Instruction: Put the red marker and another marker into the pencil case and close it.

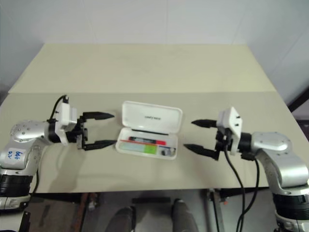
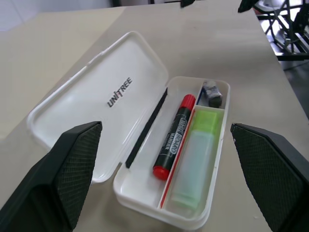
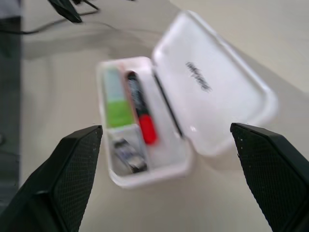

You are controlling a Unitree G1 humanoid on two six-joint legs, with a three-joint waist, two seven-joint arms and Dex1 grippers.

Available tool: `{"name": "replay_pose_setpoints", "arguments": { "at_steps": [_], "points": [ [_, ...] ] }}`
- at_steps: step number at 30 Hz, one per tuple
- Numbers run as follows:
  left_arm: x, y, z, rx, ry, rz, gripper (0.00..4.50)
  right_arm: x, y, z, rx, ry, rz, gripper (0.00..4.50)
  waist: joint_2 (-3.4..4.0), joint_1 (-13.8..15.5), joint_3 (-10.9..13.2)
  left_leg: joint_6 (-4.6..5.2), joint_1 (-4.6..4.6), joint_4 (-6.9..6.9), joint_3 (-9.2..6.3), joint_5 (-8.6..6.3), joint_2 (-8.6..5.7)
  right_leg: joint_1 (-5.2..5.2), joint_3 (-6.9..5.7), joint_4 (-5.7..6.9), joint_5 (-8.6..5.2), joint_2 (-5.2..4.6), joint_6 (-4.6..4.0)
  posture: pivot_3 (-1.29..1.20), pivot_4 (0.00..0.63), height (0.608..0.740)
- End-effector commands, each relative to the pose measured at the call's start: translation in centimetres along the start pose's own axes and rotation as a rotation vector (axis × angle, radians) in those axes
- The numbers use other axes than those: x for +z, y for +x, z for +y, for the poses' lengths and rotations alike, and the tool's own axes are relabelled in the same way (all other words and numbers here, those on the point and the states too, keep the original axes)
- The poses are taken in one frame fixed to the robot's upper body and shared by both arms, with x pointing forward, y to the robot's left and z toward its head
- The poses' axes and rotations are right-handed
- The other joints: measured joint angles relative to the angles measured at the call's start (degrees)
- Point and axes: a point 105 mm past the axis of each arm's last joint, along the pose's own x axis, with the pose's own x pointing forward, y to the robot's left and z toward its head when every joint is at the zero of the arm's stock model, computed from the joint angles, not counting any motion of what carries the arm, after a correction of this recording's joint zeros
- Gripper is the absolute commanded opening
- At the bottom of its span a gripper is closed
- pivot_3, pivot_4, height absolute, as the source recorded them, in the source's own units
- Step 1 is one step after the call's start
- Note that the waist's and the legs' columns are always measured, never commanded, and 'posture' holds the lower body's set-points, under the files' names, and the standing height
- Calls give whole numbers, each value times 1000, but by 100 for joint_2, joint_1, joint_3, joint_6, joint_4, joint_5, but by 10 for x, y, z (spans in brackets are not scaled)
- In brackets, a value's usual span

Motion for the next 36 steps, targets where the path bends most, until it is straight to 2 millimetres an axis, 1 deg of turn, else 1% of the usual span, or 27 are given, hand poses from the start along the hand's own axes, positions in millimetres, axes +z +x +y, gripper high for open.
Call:
{"name": "replay_pose_setpoints", "arguments": {
  "at_steps": [1, 4, 5, 6, 7, 11, 12, 18, 19, 23, 26, 28, 29, 36],
  "points": [
    [6, -13, 9, 63, 22, -36, 3587, 3, -16, -13, -88, -75, 4, 4500, 0, -28, 0, 1, 0, 0, 0, 1, 0, 0, 0, 0, -5, 0, -9, 0, 150, 740],
    [4, -16, 11, 80, 12, -44, 2501, 2, -21, -21, -124, -93, 5, 4500, 0, -57, 0, 3, 0, 6, 4, 3, 0, 2, 3, -1, -7, -1, -15, 0, 150, 740],
    [3, -16, 10, 80, 10, -43, 2153, 2, -21, -22, -128, -100, 4, 4500, 0, -58, 0, 3, 0, 7, 4, 4, 0, 2, 3, -2, -7, -1, -15, 0, 150, 740],
    [3, -17, 10, 78, 5, -43, 1895, 4, -20, -23, -129, -104, 0, 4500, 0, -59, 0, 3, 0, 7, 4, 4, 0, 2, 3, -1, -6, -1, -15, 0, 150, 740],
    [2, -17, 10, 80, 6, -41, 1487, 5, -20, -23, -130, -108, -5, 4500, 0, -62, 0, 3, 0, 6, 4, 4, 0, 2, 3, -1, -6, -1, -14, 0, 150, 740],
    [1, -19, 10, 80, 0, -42, 148, 8, -17, -24, -127, -122, -8, 4500, 0, -63, 0, 3, 0, 4, 4, 4, 0, 1, 3, 1, 2, -1, 1, 0, 150, 740],
    [0, -19, 10, 82, -1, -40, 26, 9, -16, -24, -128, -127, -9, 4500, 0, -61, 0, 3, 0, 3, 4, 4, 0, 1, 3, 1, 3, -1, 2, 0, 150, 740],
    [-5, -20, 10, 100, -38, -46, 26, 12, -16, -28, -140, -149, -1, 4500, 0, -59, 0, 2, -1, 1, 4, 3, 0, 1, 3, 0, 3, -1, 2, 0, 150, 740],
    [-4, -21, 13, 126, -44, -61, 26, 12, -16, -28, -138, -156, 6, 4500, 0, -58, 0, 2, -1, 1, 4, 3, 0, 1, 3, 0, 3, -1, 2, 0, 150, 740],
    [6, -24, 49, 360, -99, -192, 26, 10, -14, -29, -138, -164, 17, 4500, 0, -46, 0, 3, -1, 5, 2, 4, 0, 2, 2, 2, 3, 0, 3, 0, 150, 740],
    [3, -23, 64, 452, -164, -235, 26, 9, -13, -27, -136, -165, 19, 4500, -1, -33, 0, 5, -2, 9, 1, 5, 0, 3, 2, 4, 15, -1, 23, 0, 150, 740],
    [-3, -15, 64, 441, -187, -207, 26, 10, -12, -27, -136, -166, 17, 4500, -1, -34, 0, 5, -2, 8, 1, 5, 0, 3, 2, 3, 35, -1, 62, 0, 150, 740],
    [-6, -10, 62, 426, -198, -195, 26, 10, -12, -27, -135, -167, 16, 4500, 0, -34, 0, 4, -2, 4, 1, 5, 0, 3, 2, 2, 38, -1, 67, 0, 150, 740],
    [-29, 28, 53, 315, -286, -91, 26, 15, -9, -25, -139, -174, 2, 4500, -1, -32, 0, 2, -2, -1, 1, 4, 0, 2, 2, 1, 38, 0, 66, 0, 150, 740]
  ]
}}
